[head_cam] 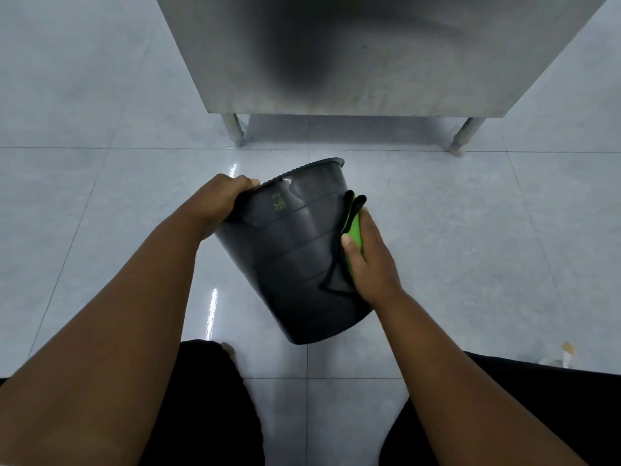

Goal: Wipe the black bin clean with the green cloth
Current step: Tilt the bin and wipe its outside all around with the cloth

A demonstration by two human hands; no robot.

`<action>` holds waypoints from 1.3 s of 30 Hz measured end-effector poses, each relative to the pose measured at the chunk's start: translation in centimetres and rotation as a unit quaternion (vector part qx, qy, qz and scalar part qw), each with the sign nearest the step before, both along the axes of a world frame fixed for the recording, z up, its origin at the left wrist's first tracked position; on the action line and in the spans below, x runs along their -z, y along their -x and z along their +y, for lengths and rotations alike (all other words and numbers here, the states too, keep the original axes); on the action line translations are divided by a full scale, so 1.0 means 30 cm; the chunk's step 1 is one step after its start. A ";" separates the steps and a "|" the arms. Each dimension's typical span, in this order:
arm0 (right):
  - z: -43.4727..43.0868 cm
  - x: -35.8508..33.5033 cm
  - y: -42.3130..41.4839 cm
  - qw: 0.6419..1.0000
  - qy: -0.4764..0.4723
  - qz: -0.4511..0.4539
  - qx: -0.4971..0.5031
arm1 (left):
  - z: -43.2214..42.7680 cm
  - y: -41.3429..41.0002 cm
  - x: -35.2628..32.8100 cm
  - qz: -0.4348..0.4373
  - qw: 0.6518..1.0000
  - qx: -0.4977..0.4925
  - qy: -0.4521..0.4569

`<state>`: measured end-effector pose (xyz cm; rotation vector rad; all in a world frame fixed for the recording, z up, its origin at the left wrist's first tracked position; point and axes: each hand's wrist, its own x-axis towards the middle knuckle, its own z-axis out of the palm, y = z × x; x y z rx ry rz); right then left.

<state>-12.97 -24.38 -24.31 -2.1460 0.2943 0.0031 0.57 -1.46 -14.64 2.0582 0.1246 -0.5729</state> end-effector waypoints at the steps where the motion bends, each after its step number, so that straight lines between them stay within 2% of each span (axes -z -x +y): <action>1: 0.011 -0.006 -0.005 1.000 0.015 -0.007 -0.002 | 0.006 0.007 -0.004 0.013 1.000 0.002 0.005; 3: 0.063 -0.027 -0.001 0.988 0.135 -0.061 -0.046 | 0.032 0.008 0.004 0.043 0.999 0.010 -0.003; 5: 0.153 -0.043 0.014 0.935 0.291 -0.134 -0.152 | 0.049 -0.002 -0.027 0.090 0.995 0.010 -0.031; 7: 0.264 -0.044 0.046 0.872 0.356 -0.211 -0.262 | 0.031 -0.021 -0.089 0.139 0.988 0.057 -0.020; 9: 0.355 -0.029 0.081 0.829 0.359 -0.250 -0.348 | -0.013 -0.056 -0.135 0.100 0.984 0.136 -0.063; 11: 0.407 -0.002 0.110 0.797 0.367 -0.260 -0.403 | -0.069 -0.043 -0.155 0.012 0.964 0.198 -0.175; 13: 0.413 0.003 0.126 0.781 0.378 -0.257 -0.426 | -0.092 -0.029 -0.116 -0.065 0.942 0.214 -0.251; 15: 0.378 -0.009 0.128 0.798 0.378 -0.255 -0.395 | -0.087 -0.011 -0.085 -0.106 0.945 0.185 -0.249; 19: 0.250 0.000 0.124 0.903 0.313 -0.241 -0.168 | -0.084 -0.004 -0.081 -0.135 0.955 0.163 -0.207; 21: 0.195 0.028 0.117 0.943 0.239 -0.208 -0.103 | -0.091 0.008 -0.098 -0.145 0.957 0.172 -0.183; 23: 0.153 0.053 0.104 0.982 0.107 -0.151 -0.050 | -0.075 0.006 -0.091 -0.132 0.965 0.157 -0.166; 24: 0.133 0.058 0.093 0.994 0.016 -0.108 -0.014 | -0.066 0.005 -0.086 -0.123 0.969 0.146 -0.157; 26: 0.106 0.050 0.061 0.990 -0.131 -0.018 0.054 | -0.055 0.007 -0.078 -0.119 0.973 0.128 -0.150; 28: 0.111 0.024 0.018 0.983 -0.157 0.024 0.096 | -0.051 0.009 -0.075 -0.119 0.975 0.121 -0.143; 30: 0.154 -0.020 -0.010 0.994 -0.047 -0.021 0.095 | -0.052 0.006 -0.073 -0.102 0.982 0.104 -0.121; 31: 0.196 -0.043 -0.014 0.995 0.056 -0.057 0.065 | -0.055 0.007 -0.077 -0.091 0.985 0.094 -0.111; 32: 0.248 -0.062 -0.005 0.980 0.169 -0.099 0.021 | -0.061 0.007 -0.079 -0.081 0.988 0.086 -0.099; 34: 0.349 -0.082 0.024 0.921 0.316 -0.191 -0.123 | -0.086 0.014 -0.093 -0.063 0.991 0.083 -0.087; 36: 0.402 -0.075 0.051 0.829 0.390 -0.254 -0.311 | -0.125 0.024 -0.112 -0.065 0.983 0.107 -0.131; 37: 0.405 -0.065 0.057 0.790 0.417 -0.265 -0.363 | -0.146 0.032 -0.122 -0.080 0.975 0.127 -0.167; 38: 0.395 -0.056 0.056 0.776 0.424 -0.276 -0.378 | -0.160 0.037 -0.130 -0.101 0.964 0.146 -0.196; 39: 0.377 -0.058 0.053 0.788 0.407 -0.286 -0.362 | -0.167 0.041 -0.134 -0.119 0.958 0.156 -0.212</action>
